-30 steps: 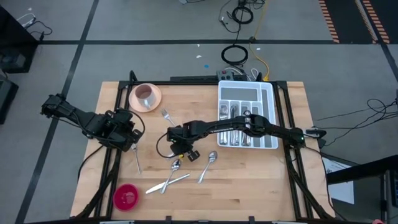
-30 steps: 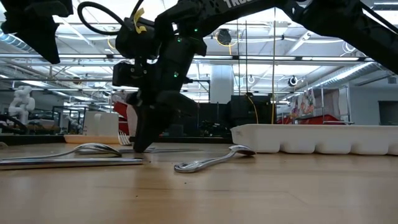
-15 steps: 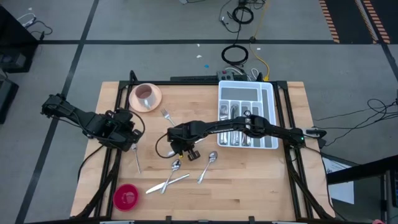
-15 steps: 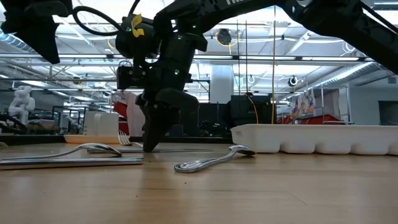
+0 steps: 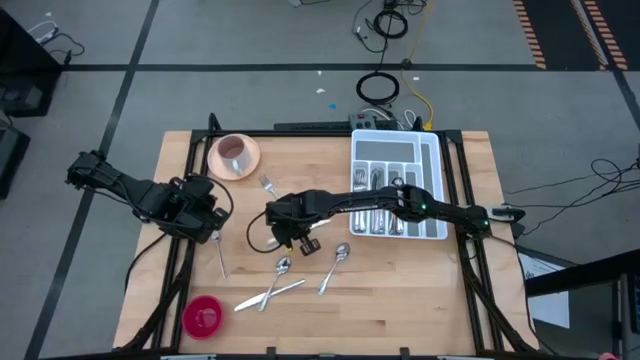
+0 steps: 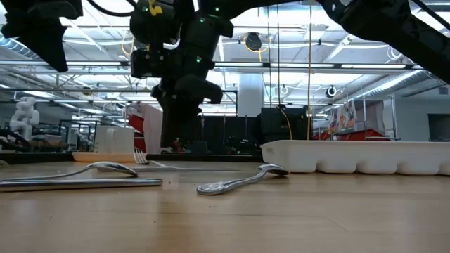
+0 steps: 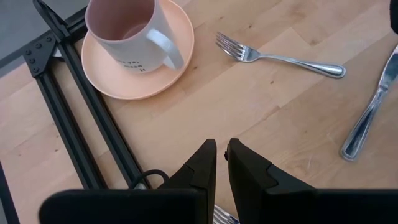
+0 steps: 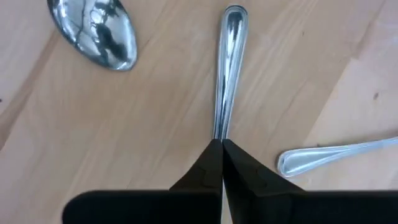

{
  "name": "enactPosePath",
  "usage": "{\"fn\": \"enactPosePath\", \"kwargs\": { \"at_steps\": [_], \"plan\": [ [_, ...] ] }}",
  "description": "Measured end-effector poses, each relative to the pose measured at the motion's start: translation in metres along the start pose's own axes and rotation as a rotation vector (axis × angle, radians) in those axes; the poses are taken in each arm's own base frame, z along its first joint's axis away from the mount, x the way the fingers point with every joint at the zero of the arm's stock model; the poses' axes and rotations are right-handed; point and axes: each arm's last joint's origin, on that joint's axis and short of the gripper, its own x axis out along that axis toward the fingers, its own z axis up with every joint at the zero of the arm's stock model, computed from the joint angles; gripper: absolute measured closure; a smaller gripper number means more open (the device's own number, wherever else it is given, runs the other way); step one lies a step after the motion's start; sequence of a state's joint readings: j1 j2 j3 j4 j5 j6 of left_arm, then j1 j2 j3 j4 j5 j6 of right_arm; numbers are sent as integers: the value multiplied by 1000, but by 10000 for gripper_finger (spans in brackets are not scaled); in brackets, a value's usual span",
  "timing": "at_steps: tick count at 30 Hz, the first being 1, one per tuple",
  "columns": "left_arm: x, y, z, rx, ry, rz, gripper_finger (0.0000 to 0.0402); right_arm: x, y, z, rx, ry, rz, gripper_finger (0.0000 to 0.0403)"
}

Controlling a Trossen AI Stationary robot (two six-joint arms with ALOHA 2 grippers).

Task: Sort silverware
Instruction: Put the top silver knife into the white silverware tray

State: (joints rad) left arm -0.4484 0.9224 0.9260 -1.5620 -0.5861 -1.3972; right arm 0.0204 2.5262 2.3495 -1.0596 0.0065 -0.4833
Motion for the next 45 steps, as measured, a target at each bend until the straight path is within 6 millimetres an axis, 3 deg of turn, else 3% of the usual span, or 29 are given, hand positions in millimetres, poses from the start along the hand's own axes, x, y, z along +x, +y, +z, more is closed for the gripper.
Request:
{"fn": "enactPosePath", "kwargs": {
  "at_steps": [5,13,17,21,35,45],
  "plan": [
    [0,0,0,-1,-12,2,353,0,-4,-12,-12,73,45,381],
    [0,0,1,-5,-45,4,353,5,-10,-18,-75,89,77,256],
    [0,0,1,-6,-45,4,353,6,-12,-11,-79,25,38,223],
    [0,0,1,-7,-46,3,353,6,-15,-6,-85,-23,14,220],
    [0,0,1,-7,-48,4,353,36,-7,-11,-56,22,74,229],
    [0,0,2,-9,-48,2,353,60,-16,-30,18,70,201,249]
  ]
}}
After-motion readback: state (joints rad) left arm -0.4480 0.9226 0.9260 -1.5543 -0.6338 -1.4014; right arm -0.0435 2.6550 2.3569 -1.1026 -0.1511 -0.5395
